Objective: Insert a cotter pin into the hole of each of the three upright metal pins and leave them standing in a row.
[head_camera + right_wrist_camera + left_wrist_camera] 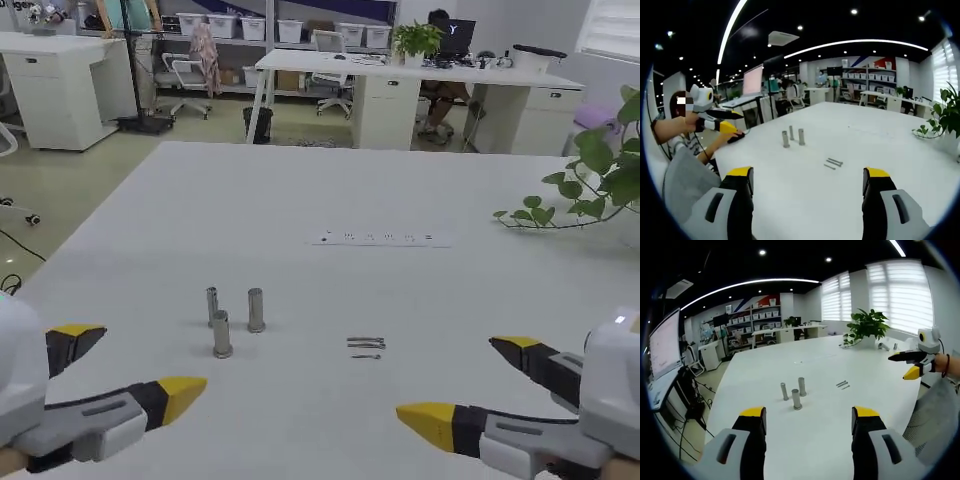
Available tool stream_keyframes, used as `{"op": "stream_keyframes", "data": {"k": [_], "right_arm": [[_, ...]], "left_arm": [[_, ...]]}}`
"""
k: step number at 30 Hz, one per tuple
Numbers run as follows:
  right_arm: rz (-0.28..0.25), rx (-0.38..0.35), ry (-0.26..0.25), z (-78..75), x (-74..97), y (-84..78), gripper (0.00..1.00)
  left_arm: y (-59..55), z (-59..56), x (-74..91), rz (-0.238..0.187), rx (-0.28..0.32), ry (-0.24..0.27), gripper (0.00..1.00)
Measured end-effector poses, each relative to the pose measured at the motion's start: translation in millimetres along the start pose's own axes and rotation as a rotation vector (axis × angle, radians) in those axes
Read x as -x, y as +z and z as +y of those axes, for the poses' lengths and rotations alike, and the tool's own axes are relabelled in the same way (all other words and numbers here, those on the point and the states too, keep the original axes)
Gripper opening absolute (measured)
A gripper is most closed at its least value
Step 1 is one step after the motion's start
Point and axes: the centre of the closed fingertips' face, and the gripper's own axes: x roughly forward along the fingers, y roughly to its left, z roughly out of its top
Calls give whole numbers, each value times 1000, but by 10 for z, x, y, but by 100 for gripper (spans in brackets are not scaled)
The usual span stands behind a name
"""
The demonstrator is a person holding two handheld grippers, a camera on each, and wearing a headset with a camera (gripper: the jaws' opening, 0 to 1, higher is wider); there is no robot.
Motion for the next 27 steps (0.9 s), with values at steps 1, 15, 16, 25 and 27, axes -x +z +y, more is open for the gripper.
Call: {"op": "stream_keyframes", "data": {"k": [1,15,16,25,27], "right_arm": [[1,-1,-1,0,-1,-5,90],[7,1,32,56,-82,-34,81],[8,2,33,59,-90,-33,81],[10,9,37,76,-163,-18,79],[12,10,38,81,-176,-22,79]], "left_arm": [[4,37,-16,-4,5,5,66],[88,544,-326,-38,22,40,53],[84,558,-356,-32,20,41,52],[-18,686,-678,-2,12,20,45],[-36,703,-754,7,4,16,43]]}}
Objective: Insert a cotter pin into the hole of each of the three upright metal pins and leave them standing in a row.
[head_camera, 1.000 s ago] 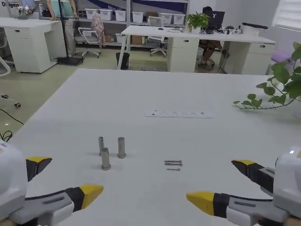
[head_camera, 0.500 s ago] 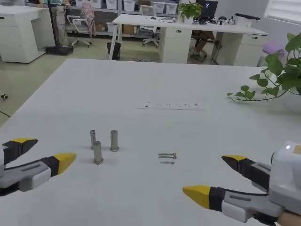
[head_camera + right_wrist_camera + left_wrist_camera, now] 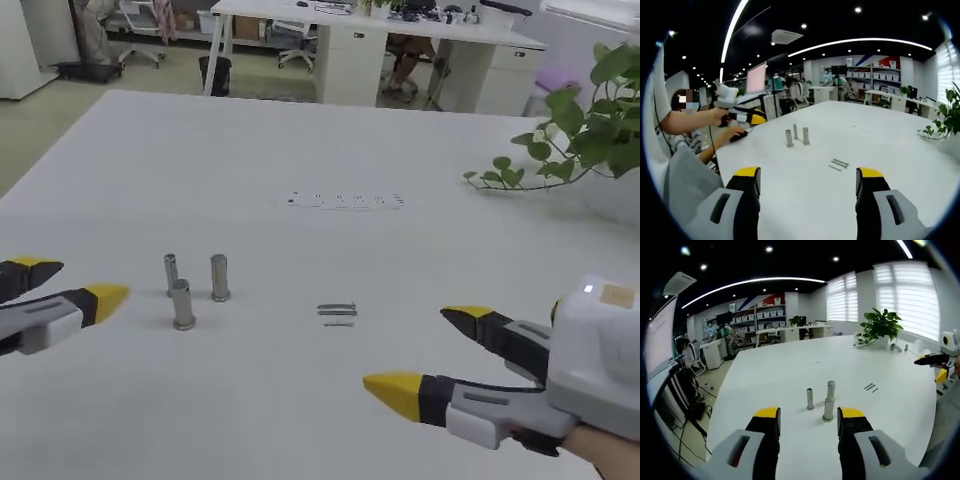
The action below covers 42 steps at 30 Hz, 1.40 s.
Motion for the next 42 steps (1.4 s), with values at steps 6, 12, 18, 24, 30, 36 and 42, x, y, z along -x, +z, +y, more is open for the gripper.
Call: {"op": "stream_keyframes", "data": {"k": [6,12,18,24,30,36,42], "right_arm": [[10,-5,0,7,-46,-23,78],[15,-8,12,26,-84,-31,77],[10,-32,8,33,-124,-29,75],[18,-47,9,43,-154,-73,74],[35,-55,-7,-20,-172,-145,74],[52,-56,-22,-77,-180,-186,74],[65,-71,-40,-104,-179,-241,74]], "left_arm": [[-18,65,-249,8,-11,-13,38],[-72,92,-469,26,-20,-26,36],[-167,97,-704,58,-38,-47,33],[-218,74,-893,76,-47,-69,31],[-240,37,-1075,76,-28,-103,27],[-305,19,-1223,108,-42,-124,26],[-332,-10,-1319,114,-62,-149,22]]}}
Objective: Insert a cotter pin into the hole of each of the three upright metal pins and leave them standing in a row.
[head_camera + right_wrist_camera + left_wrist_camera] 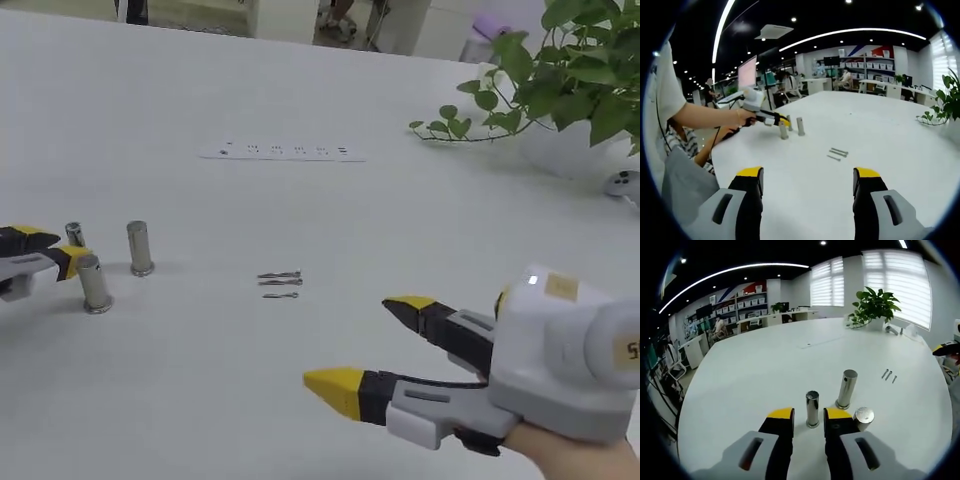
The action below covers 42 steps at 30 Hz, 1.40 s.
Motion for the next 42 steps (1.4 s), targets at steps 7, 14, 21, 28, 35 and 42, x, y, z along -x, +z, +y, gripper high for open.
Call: {"op": "stream_keyframes", "data": {"k": [7,14,21,28,35,42], "right_arm": [[13,1,-9,-32,0,-31,74],[19,3,-14,-46,-6,-45,74],[11,-1,-13,-33,-23,-31,74],[-3,1,-6,-10,-41,10,74],[-8,11,-1,11,-32,21,74],[0,21,11,48,-25,0,73]], "left_arm": [[16,-25,-45,-4,-28,-17,11],[14,-48,-46,-6,-27,-36,7],[-11,6,-10,10,1,-8,7],[-72,63,103,48,9,36,7],[-141,96,286,73,18,82,7],[-218,-22,526,77,39,113,7]]}}
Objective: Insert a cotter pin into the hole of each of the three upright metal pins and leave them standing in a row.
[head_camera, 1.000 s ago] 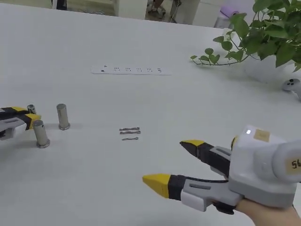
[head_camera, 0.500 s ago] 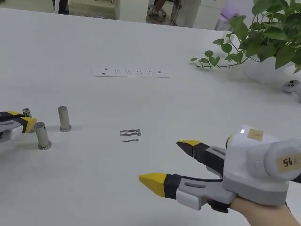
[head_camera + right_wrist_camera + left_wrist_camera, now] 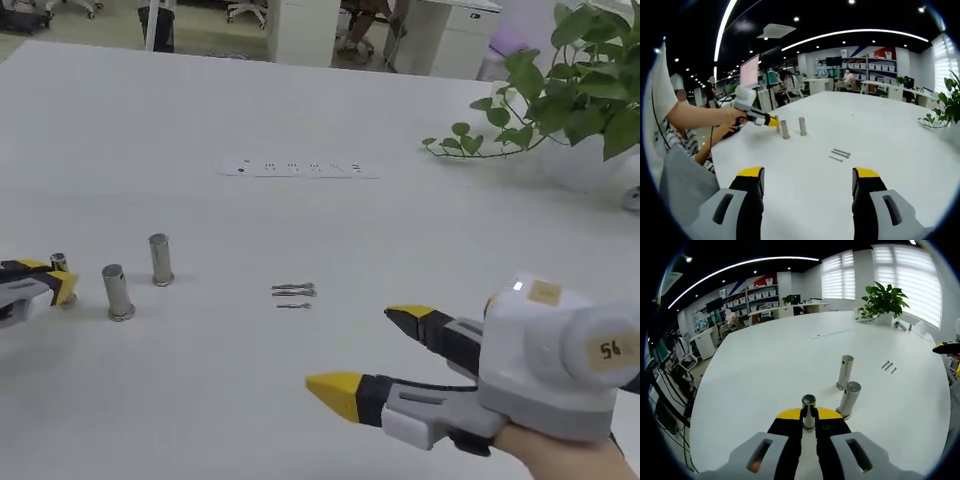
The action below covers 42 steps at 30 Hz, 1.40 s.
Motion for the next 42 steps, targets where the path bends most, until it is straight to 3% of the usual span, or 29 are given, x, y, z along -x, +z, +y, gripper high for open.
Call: {"op": "stream_keyframes", "data": {"k": [8,19,28,33,42], "right_arm": [[12,8,11,26,35,-27,71],[13,13,26,47,75,-22,66],[11,5,37,69,91,-27,62],[-5,9,49,85,99,-4,55],[-11,10,61,83,111,-13,52]], "left_arm": [[-82,-243,251,-6,11,-11,7],[-24,-628,405,-40,39,-50,7],[13,-898,359,-40,82,-66,7],[-16,-979,294,-23,100,-34,7],[-18,-1239,154,-28,141,-28,7]]}}
